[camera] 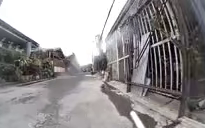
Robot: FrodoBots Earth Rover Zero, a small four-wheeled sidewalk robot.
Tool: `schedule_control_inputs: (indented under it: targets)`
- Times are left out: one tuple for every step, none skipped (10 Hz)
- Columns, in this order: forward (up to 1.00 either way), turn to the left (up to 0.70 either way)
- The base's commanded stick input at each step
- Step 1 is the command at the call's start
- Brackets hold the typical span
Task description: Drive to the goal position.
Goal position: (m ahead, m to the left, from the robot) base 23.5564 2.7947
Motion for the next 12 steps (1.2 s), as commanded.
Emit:
schedule_control_inputs:
  targets:
    - [0.7, 0.0]
    - [0.7, 0.0]
    - [0.7, 0.0]
    - [0.7, 0.0]
    - [0.7, 0.0]
    - [0.7, 0.0]
    - [0.7, 0.0]
    - [0.7, 0.0]
    - [0.7, 0.0]
    - [0.7, 0.0]
    - [0.7, 0.0]
    - [0.7, 0.0]
